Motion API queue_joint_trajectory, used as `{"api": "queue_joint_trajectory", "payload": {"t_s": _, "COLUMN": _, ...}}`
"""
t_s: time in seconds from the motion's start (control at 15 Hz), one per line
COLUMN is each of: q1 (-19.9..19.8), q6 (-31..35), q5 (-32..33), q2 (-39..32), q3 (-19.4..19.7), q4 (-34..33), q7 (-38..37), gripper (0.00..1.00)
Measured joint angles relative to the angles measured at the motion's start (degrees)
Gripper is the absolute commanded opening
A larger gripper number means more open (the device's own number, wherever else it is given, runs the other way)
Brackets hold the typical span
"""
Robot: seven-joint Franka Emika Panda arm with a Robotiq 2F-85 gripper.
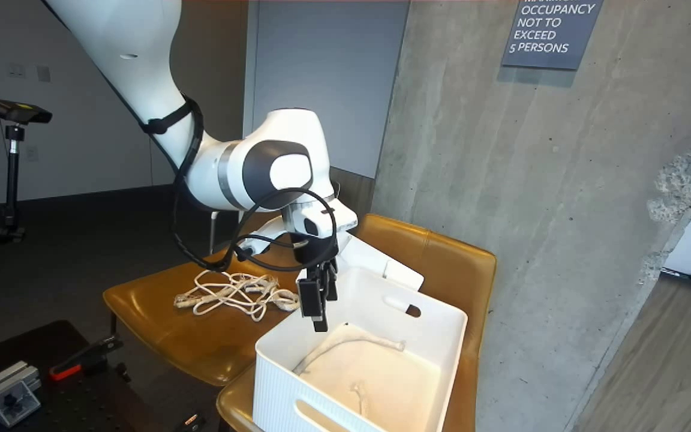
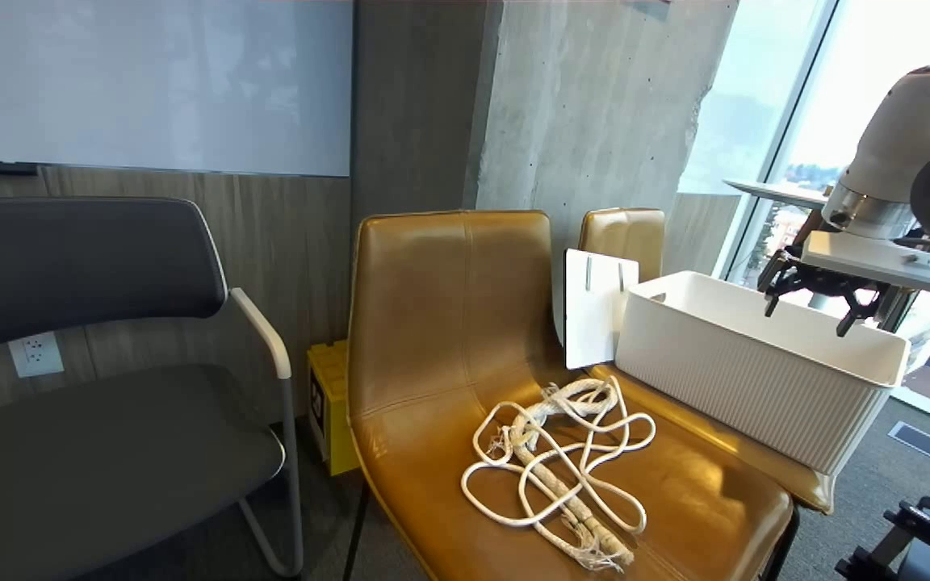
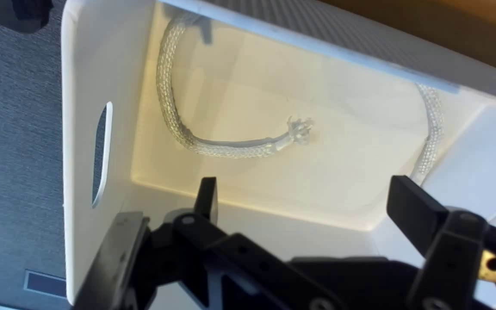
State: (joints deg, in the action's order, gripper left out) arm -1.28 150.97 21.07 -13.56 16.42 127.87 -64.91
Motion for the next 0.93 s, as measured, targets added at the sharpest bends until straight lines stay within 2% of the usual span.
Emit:
{"api": "queue_joint_trajectory", "payload": {"t_s": 0.2, "q1": -1.16, "q6": -2.10, "q5": -8.26, "q2": -3.31, "q3": -0.97, "q4": -3.74, "q7": 2.40, "gripper": 1.00}}
{"api": "queue_joint_trajectory", "payload": {"t_s": 0.4, "q1": -2.63, "q6": -6.94, "q5": -15.09, "q2": -7.59, "q3": -1.36, "q4": -9.93, "q7": 3.84, "gripper": 1.00}}
{"api": "queue_joint_trajectory", "payload": {"t_s": 0.73, "q1": -5.59, "q6": -15.52, "q5": -22.27, "q2": -14.95, "q3": -1.38, "q4": -20.32, "q7": 4.13, "gripper": 1.00}}
{"api": "queue_joint_trajectory", "payload": {"t_s": 0.93, "q1": -7.46, "q6": -16.73, "q5": -25.61, "q2": -19.66, "q3": -1.35, "q4": -24.98, "q7": 3.62, "gripper": 1.00}}
